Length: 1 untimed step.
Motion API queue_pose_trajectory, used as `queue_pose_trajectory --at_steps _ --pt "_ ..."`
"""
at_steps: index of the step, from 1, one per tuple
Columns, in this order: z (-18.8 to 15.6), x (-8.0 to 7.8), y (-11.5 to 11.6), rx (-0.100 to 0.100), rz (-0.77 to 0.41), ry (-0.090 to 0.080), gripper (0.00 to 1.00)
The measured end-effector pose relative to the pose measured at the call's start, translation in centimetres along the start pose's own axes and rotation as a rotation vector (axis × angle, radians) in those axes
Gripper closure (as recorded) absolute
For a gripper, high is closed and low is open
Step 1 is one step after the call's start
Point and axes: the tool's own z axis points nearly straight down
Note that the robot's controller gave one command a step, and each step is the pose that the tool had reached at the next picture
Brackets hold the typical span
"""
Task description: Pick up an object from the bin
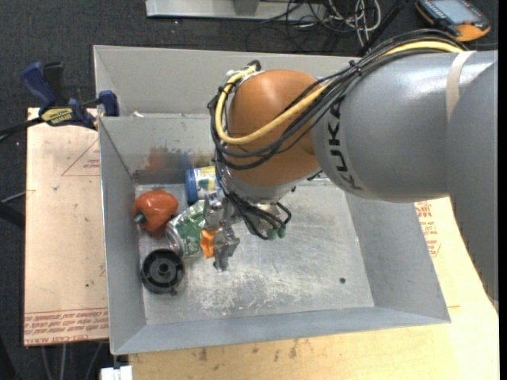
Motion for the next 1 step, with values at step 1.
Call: queue_pose_trajectory --at_steps 1 --pt "0.02 0.01 0.00 0.000 0.000 0.000 1.00"
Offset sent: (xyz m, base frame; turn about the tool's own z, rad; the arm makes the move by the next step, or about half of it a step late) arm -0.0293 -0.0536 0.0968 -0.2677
